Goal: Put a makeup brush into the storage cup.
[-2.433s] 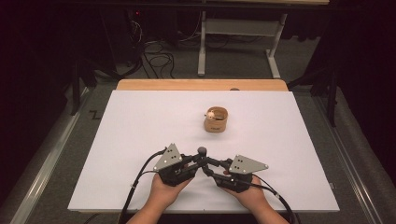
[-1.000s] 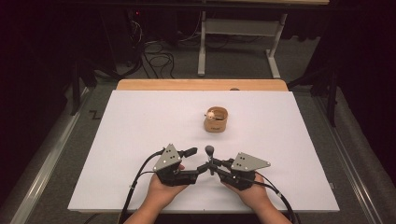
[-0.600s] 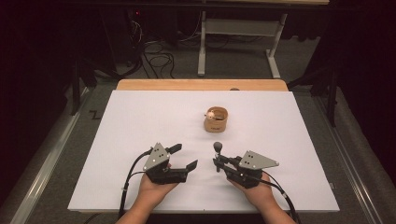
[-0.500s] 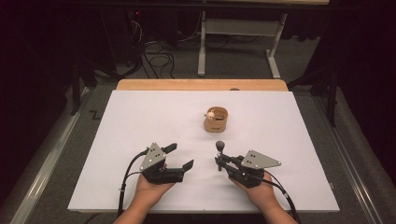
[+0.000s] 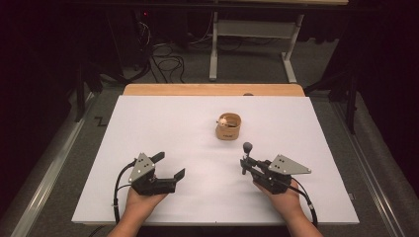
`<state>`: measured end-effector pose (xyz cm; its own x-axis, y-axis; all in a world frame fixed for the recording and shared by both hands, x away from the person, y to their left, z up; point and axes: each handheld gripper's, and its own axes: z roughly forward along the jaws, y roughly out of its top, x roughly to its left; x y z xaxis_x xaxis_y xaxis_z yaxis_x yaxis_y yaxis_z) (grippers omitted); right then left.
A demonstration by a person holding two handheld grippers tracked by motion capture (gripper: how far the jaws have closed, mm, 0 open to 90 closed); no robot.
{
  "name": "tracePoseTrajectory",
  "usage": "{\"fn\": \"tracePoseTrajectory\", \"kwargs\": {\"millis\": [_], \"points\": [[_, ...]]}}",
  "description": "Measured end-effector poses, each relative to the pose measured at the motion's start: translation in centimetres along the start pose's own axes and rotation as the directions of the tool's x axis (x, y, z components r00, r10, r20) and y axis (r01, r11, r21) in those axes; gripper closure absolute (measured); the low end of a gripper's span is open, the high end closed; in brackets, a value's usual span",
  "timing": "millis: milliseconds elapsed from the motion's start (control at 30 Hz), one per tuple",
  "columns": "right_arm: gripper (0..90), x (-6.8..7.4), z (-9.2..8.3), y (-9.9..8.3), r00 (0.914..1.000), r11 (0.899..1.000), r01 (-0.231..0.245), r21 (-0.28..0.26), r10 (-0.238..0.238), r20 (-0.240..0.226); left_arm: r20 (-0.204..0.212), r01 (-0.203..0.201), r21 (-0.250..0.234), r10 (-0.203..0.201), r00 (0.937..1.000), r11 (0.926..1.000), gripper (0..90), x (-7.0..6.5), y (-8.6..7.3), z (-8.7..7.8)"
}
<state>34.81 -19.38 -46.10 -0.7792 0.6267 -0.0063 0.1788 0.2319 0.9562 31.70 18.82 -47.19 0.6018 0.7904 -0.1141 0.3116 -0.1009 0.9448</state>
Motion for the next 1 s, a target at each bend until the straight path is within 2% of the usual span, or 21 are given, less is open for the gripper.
{"fn": "tracePoseTrajectory", "kwargs": {"millis": [133,333,400,500,733,1000], "points": [[80.1,-0.6,-0.4,-0.1,0.9999,1.000,-0.004,-0.012,0.004,0.011,-0.023,0.013,0.000,-0.013,0.9997,0.9999,5.6,0.4,-0.6,-0.2],[80.1,-1.5,-1.4,-0.2,0.9990,1.000,-0.009,-0.025,0.010,0.043,-0.046,-0.002,0.004,0.002,0.9989,1.0000,3.4,0.5,-0.9,-0.4],[80.1,-1.8,-1.7,-0.2,0.9984,0.999,-0.012,-0.031,0.014,0.054,-0.052,-0.020,0.011,0.020,0.9984,0.9997,3.2,0.4,-0.9,-0.4],[80.1,-2.3,-2.3,-0.3,0.9966,0.999,-0.021,-0.033,0.024,0.078,-0.047,-0.030,0.027,0.031,0.9984,0.9992,1.7,0.3,-1.2,-0.3],[80.1,-3.3,-2.9,-0.4,0.9930,0.998,-0.035,-0.045,0.040,0.111,-0.044,-0.023,-0.003,0.022,0.9988,0.9997,0.3,0.1,-1.0,-0.6],[80.1,-3.9,-2.3,-0.4,0.9894,0.996,-0.066,-0.063,0.073,0.125,-0.052,-0.013,-0.007,0.012,0.9986,0.9999,0.3,0.4,-1.2,-0.8]]}}
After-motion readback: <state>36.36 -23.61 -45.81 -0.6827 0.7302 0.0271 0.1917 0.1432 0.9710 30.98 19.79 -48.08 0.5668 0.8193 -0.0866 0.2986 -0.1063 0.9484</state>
